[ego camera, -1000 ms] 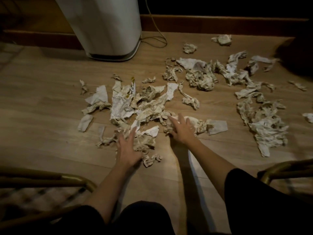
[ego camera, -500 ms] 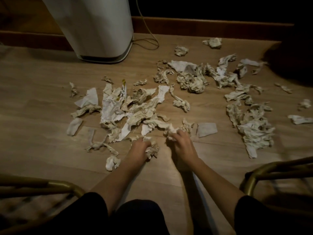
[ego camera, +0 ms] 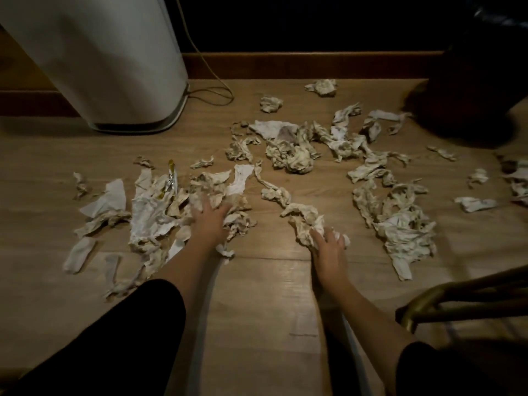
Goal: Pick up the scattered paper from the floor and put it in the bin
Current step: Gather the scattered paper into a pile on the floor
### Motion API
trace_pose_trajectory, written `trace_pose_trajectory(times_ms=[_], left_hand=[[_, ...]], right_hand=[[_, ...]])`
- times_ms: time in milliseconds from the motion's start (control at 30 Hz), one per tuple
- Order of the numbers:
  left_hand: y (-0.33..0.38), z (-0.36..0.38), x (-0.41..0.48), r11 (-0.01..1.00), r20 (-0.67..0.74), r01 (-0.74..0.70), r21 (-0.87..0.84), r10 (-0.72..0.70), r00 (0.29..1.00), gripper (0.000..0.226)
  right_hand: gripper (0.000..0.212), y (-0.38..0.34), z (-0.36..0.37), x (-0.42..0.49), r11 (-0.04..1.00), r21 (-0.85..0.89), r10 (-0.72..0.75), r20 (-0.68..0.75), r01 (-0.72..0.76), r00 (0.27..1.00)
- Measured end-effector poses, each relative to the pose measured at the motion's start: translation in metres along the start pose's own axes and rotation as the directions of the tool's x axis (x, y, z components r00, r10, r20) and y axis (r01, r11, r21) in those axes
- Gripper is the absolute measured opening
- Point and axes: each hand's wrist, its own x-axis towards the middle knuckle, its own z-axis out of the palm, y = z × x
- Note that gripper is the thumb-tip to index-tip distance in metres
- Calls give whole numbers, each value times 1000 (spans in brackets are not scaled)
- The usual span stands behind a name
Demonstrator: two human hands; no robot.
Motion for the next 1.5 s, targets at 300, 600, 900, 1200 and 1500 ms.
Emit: trace_pose_trajectory(times_ms=[300,600,900,1200,1500], left_hand=[[31,16,-39,965,-41,-139,-221,133,990,51],[120,-27,-39,910,-172,-384,-155,358,918,57],[211,-91,-41,781,-181,-624,15,616,767,45],[243,-135,-21,765,-114,-643,37,643,758,36],[182,-142,48,808,-84,-589,-10,586,806,46]], right_hand=[[37,-16,13,-9,992,125,-29,-46,35,999],[41,30,-63,57,989,100,129,-187,-112,974],[51,117,-51,60,821,-21,571,-18,-571,821],[48,71,-51,68,807,263,564,-81,-528,822],[51,8,-76,125,887,375,330,-113,-267,937]])
